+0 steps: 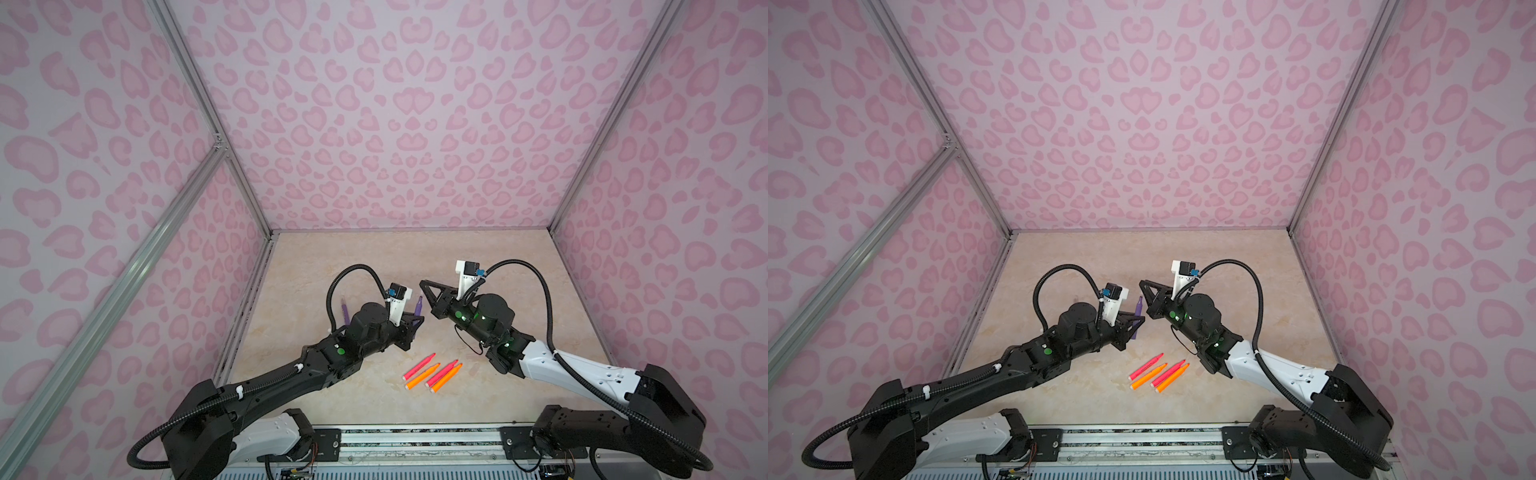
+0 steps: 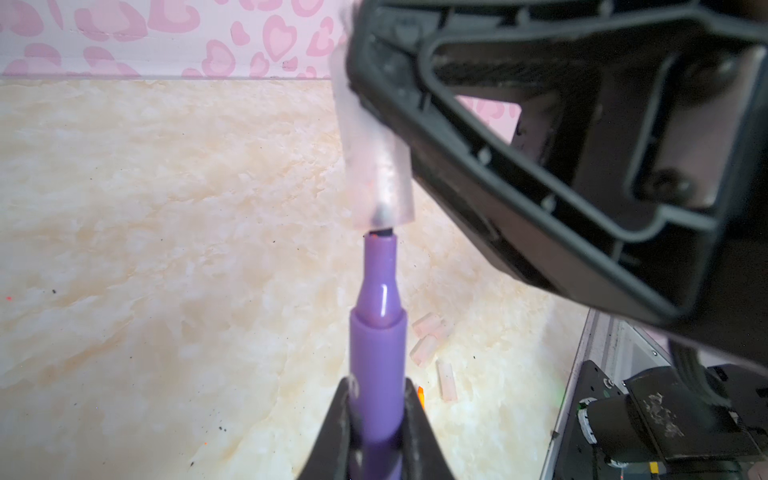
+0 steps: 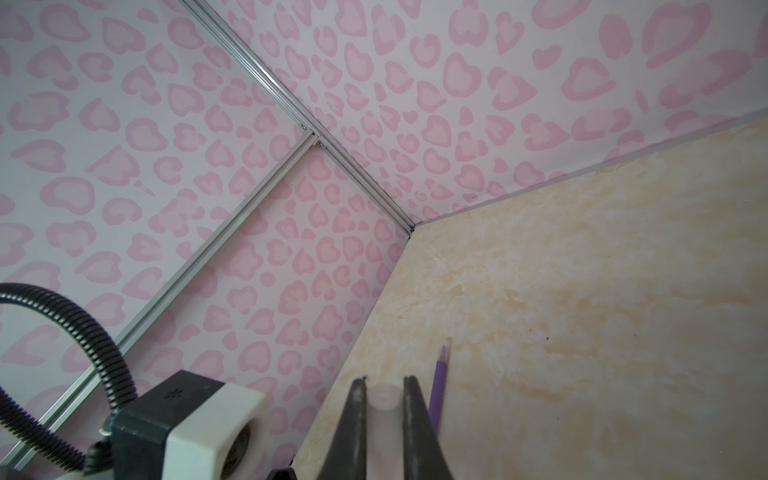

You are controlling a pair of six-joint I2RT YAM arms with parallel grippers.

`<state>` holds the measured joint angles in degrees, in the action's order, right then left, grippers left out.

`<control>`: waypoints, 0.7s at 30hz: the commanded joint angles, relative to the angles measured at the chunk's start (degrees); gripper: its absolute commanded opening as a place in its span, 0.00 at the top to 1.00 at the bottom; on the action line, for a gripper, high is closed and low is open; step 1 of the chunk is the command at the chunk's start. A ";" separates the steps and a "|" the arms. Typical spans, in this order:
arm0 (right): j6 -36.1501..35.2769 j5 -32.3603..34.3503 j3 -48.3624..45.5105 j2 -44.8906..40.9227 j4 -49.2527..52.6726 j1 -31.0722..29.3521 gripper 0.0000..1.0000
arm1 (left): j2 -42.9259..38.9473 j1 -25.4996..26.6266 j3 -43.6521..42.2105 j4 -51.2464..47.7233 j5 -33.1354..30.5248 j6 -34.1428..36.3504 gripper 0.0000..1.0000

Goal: Insert the pens into the pen caps

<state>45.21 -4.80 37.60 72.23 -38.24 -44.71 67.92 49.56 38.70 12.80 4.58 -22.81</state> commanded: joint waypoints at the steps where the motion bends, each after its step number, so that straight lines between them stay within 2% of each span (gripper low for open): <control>1: -0.83 -0.47 0.54 0.55 -1.44 -0.33 1.00 | -0.15 -0.06 -0.03 0.98 0.19 -0.10 0.96; 13: -0.65 0.01 -1.35 0.85 -4.65 -1.93 1.00 | -3.18 -2.87 -2.46 2.89 2.24 -2.69 0.96; 21: -1.87 1.26 -1.00 1.27 -4.39 -4.77 1.00 | -4.70 -2.89 -3.24 3.89 4.07 -2.59 0.96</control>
<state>44.29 -3.03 36.75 73.01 -41.60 -48.69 63.77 46.83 35.75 13.52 8.14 -25.02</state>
